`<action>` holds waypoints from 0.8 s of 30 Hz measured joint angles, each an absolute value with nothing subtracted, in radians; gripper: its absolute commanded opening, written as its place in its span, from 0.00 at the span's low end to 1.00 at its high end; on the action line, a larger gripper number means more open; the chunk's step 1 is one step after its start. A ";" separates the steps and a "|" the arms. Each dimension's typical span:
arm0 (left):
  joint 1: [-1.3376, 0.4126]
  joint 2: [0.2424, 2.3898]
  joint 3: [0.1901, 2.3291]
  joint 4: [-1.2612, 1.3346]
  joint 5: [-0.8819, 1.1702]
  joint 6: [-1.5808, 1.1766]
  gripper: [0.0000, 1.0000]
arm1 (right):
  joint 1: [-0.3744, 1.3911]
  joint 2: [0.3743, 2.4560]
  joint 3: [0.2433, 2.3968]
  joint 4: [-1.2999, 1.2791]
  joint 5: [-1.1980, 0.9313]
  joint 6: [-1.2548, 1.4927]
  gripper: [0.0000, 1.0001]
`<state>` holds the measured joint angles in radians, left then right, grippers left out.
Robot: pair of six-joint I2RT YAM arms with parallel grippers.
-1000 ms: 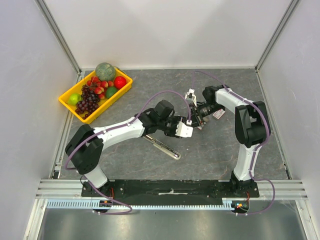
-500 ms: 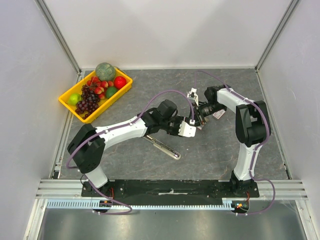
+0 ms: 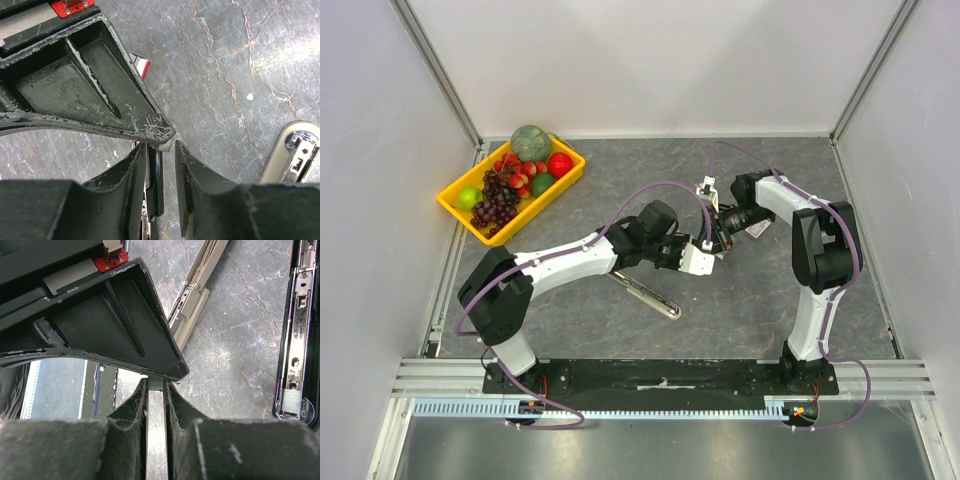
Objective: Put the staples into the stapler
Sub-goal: Pick up the staple from the center of the board.
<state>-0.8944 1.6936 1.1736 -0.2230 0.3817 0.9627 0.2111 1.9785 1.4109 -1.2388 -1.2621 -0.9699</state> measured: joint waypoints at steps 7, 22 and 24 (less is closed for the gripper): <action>-0.901 1.694 1.180 -0.233 0.367 0.955 0.31 | 0.211 1.979 1.411 -1.243 -1.264 -0.974 0.16; -0.911 1.694 1.184 -0.238 0.348 0.949 0.20 | 0.206 1.979 1.413 -1.258 -1.264 -0.981 0.17; -0.912 1.694 1.184 -0.238 0.347 0.947 0.21 | 0.205 1.979 1.413 -1.261 -1.264 -0.981 0.17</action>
<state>-0.9115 1.6936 1.1839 -0.2382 0.3470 0.9474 0.2054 1.9785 1.4132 -1.2606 -1.2640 -0.9806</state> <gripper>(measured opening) 0.212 0.189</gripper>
